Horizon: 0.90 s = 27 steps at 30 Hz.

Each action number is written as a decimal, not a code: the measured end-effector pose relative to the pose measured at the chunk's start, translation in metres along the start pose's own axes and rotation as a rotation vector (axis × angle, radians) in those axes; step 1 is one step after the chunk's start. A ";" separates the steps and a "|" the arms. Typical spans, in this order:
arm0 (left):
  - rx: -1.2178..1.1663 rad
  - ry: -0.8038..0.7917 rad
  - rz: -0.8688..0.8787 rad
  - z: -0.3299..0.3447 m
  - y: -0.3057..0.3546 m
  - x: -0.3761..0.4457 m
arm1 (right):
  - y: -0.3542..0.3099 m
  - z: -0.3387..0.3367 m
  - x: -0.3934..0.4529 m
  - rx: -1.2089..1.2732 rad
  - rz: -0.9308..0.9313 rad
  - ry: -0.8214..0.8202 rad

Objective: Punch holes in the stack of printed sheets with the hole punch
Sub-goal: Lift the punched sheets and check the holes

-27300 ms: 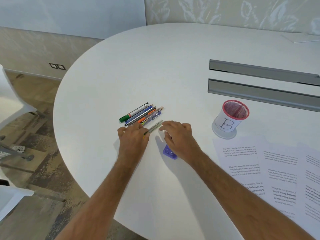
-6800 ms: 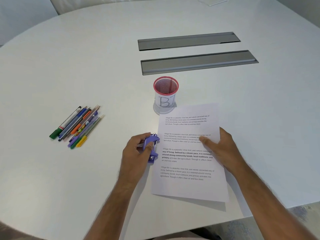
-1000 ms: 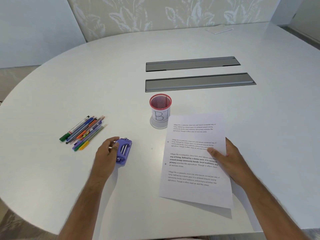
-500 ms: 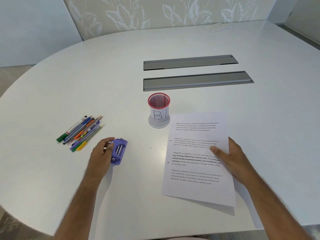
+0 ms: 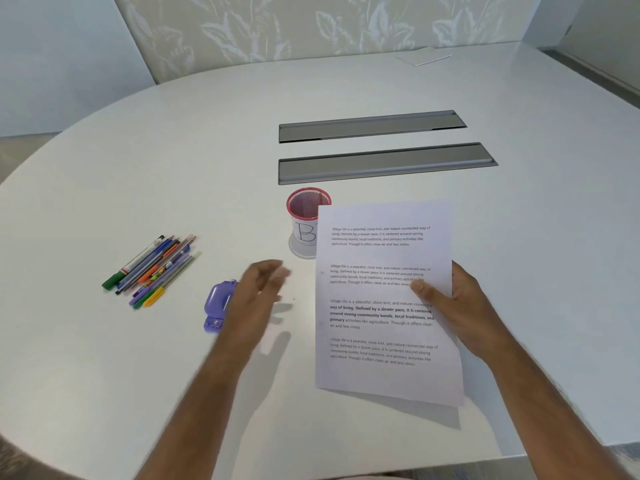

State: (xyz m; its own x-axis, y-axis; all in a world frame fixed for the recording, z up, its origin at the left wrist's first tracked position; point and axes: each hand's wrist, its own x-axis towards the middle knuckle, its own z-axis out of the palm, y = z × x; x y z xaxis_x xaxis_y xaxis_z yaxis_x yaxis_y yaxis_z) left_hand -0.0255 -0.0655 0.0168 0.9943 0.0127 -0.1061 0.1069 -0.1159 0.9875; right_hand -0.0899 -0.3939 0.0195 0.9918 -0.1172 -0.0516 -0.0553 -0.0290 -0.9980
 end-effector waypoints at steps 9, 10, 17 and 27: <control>-0.441 -0.445 -0.165 0.053 0.027 -0.002 | -0.027 0.007 0.001 0.038 -0.041 -0.023; -0.416 -0.427 -0.151 0.055 0.031 -0.002 | -0.030 0.006 0.001 0.022 -0.054 -0.003; -0.269 -0.264 0.122 0.076 0.077 -0.004 | -0.061 0.001 0.004 0.005 -0.255 0.149; -0.197 -0.284 0.157 0.107 0.073 -0.004 | -0.038 -0.010 0.010 0.007 -0.203 0.243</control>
State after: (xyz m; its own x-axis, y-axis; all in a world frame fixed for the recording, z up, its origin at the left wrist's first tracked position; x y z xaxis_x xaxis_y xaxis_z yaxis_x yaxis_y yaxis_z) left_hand -0.0214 -0.1804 0.0765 0.9620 -0.2688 0.0475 -0.0214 0.0991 0.9949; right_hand -0.0789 -0.4037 0.0573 0.9259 -0.3431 0.1580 0.1428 -0.0693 -0.9873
